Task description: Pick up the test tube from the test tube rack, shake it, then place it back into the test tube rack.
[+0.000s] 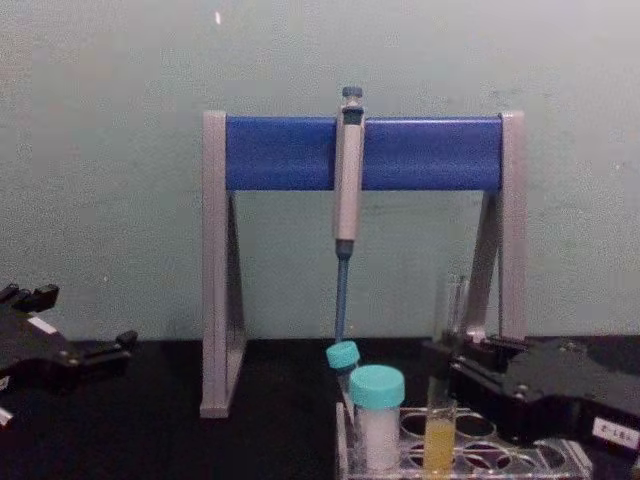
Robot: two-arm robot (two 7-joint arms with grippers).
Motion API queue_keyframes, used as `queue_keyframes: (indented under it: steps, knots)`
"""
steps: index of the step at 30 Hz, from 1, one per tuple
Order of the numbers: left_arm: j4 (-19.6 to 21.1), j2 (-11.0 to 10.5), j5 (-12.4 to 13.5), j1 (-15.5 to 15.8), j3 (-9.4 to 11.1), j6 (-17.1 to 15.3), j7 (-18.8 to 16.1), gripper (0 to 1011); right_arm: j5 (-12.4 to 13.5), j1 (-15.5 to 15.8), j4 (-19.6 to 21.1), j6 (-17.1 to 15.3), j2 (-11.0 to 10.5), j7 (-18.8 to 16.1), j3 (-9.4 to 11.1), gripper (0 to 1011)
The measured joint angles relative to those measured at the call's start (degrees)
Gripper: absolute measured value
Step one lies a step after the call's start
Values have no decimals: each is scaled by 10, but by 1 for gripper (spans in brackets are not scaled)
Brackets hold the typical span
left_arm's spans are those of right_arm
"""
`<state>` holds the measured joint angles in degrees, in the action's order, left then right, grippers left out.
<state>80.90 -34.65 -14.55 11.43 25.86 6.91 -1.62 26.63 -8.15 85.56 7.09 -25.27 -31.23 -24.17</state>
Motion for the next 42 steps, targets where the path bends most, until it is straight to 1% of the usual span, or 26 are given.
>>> queue_keyframes:
  steps: [12, 24, 25, 26, 28, 30, 32, 33, 36, 37, 39, 40, 42]
  knots:
    - [0, 0, 0, 0, 0, 0, 0, 1001, -8, -1, -1, 0, 1, 3, 0, 233]
    - [0, 0, 0, 0, 0, 0, 0, 1001, -8, -1, -1, -1, 0, 2, 0, 238]
    - [0, 0, 0, 0, 0, 0, 0, 1001, -8, -1, -1, -1, 0, 2, 0, 261]
    - [0, 0, 0, 0, 0, 0, 0, 1001, -8, -1, -1, -1, 0, 2, 0, 309]
    - [0, 0, 0, 0, 0, 0, 0, 1001, -8, -1, -1, -1, 0, 2, 0, 350]
    - [0, 0, 0, 0, 0, 0, 0, 1001, -8, -1, -1, -1, 0, 2, 0, 421]
    - [0, 0, 0, 0, 0, 0, 0, 1001, -8, -1, -1, -1, 0, 2, 0, 468]
    - [0, 0, 0, 0, 0, 0, 0, 1001, -8, -1, -1, -1, 0, 2, 0, 533]
    - [0, 0, 0, 0, 0, 0, 0, 1001, -8, -1, -1, -1, 0, 2, 0, 593]
    - [0, 0, 0, 0, 0, 0, 0, 1001, -8, -1, 0, -1, 0, 2, 0, 651]
    - [0, 0, 0, 0, 0, 0, 0, 1001, -8, -1, 0, -1, 0, 2, 0, 731]
    - [0, 0, 0, 0, 0, 0, 0, 1001, -8, -1, 0, -1, 0, 2, 0, 731]
    - [0, 0, 0, 0, 0, 0, 0, 1001, -7, -1, 0, -1, 0, 2, 0, 791]
